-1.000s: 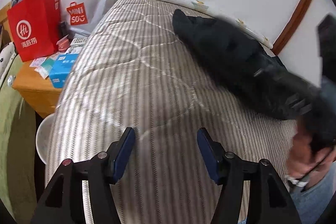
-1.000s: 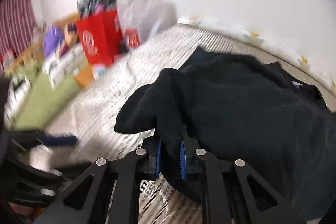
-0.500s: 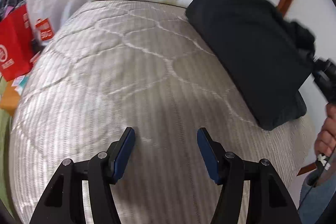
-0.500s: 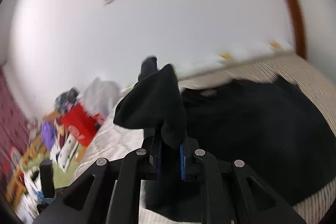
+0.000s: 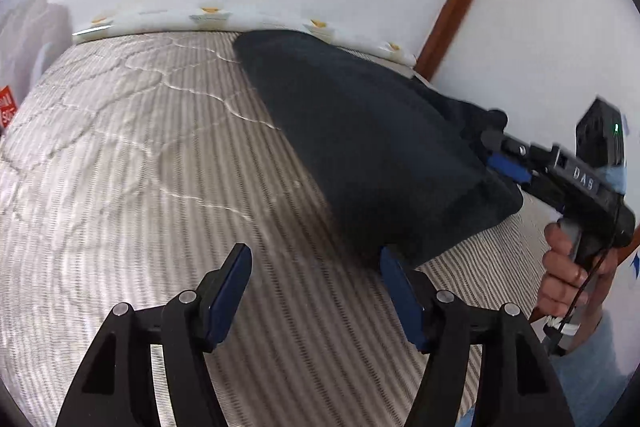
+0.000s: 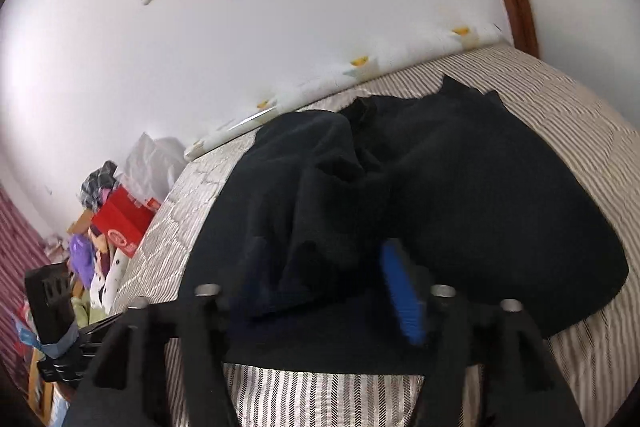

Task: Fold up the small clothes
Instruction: 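Lift the held edge and fold the sweatshirt over itself with the right tool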

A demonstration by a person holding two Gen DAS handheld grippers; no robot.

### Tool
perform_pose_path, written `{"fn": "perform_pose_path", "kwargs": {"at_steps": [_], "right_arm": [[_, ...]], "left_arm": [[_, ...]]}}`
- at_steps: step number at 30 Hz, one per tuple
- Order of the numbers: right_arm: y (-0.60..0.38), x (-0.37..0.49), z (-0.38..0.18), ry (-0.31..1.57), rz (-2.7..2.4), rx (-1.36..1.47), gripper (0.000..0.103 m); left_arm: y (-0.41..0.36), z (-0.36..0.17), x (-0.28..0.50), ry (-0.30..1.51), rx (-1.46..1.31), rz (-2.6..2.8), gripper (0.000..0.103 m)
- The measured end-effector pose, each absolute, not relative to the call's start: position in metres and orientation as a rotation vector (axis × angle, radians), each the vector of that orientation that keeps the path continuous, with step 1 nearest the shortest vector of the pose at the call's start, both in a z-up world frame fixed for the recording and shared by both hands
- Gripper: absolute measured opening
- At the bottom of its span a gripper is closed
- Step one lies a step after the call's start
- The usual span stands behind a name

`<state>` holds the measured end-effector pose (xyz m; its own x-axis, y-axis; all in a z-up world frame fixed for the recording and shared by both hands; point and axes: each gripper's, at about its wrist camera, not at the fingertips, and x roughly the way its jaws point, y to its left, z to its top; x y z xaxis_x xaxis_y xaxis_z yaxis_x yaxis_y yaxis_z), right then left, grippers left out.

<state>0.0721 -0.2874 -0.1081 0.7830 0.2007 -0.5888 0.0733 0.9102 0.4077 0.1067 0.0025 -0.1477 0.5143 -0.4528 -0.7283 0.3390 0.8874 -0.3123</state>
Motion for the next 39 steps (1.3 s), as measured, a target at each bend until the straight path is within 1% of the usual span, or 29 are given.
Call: {"fn": "perform_pose_path", "kwargs": {"at_steps": [3,9,11,12,13,14,15,16,18,21,23,25,26,29,32,33,34,36,38,39], "right_arm": [[-0.291,0.084,-0.111,0.697,0.065,0.409,0.066],[-0.298,0.12,-0.124,0.726,0.074,0.48,0.066],[-0.296,0.135,-0.127,0.744,0.052,0.474,0.064],[-0.295,0.142,-0.128,0.745,0.045,0.475,0.058],[-0.294,0.147,-0.128,0.743,0.045,0.477,0.049],[-0.293,0.153,-0.127,0.738,0.06,0.476,0.043],[-0.292,0.156,-0.126,0.733,0.068,0.468,0.027],[-0.292,0.158,-0.123,0.726,0.071,0.453,0.015],[-0.294,0.158,-0.111,0.684,0.084,0.411,0.012],[-0.308,0.134,-0.087,0.56,0.091,0.383,0.011],[-0.329,0.101,-0.073,0.432,0.006,0.364,0.011],[-0.349,0.078,-0.074,0.386,-0.066,0.365,0.011],[-0.36,0.069,-0.08,0.396,-0.111,0.367,0.011],[-0.39,0.06,-0.112,0.523,-0.197,0.393,0.012],[-0.408,0.058,-0.139,0.619,-0.186,0.487,0.017],[-0.409,0.054,-0.139,0.617,-0.193,0.484,0.02],[-0.409,0.05,-0.137,0.604,-0.203,0.47,0.031],[-0.406,0.04,-0.132,0.587,-0.279,0.394,0.044],[-0.408,0.033,-0.134,0.59,-0.345,0.342,0.056],[-0.413,0.034,-0.137,0.616,-0.358,0.349,0.062]], "left_arm": [[-0.012,-0.152,0.11,0.938,-0.143,-0.499,0.065],[-0.047,-0.157,0.117,0.943,-0.075,-0.461,0.066],[-0.058,-0.157,0.12,0.947,-0.054,-0.451,0.065],[-0.065,-0.157,0.12,0.943,-0.043,-0.455,0.066],[-0.068,-0.157,0.121,0.945,-0.03,-0.457,0.066],[-0.072,-0.158,0.121,0.943,-0.012,-0.449,0.066],[-0.077,-0.157,0.122,0.932,0.01,-0.431,0.066],[-0.082,-0.158,0.124,0.928,0.026,-0.412,0.066],[-0.086,-0.159,0.126,0.923,0.04,-0.39,0.066],[-0.093,-0.159,0.129,0.924,0.067,-0.382,0.067],[-0.097,-0.16,0.132,0.924,0.083,-0.388,0.068],[-0.105,-0.161,0.142,0.926,0.082,-0.412,0.07],[-0.109,-0.161,0.142,0.926,0.087,-0.43,0.07],[-0.118,-0.16,0.143,0.922,0.105,-0.442,0.07],[-0.129,-0.16,0.146,0.926,0.098,-0.445,0.069],[-0.131,-0.16,0.147,0.926,0.088,-0.448,0.068],[-0.134,-0.159,0.148,0.926,0.076,-0.453,0.067],[-0.141,-0.157,0.15,0.916,0.07,-0.457,0.067],[-0.143,-0.157,0.151,0.904,0.072,-0.455,0.06],[-0.146,-0.155,0.149,0.902,0.065,-0.463,0.05]]}}
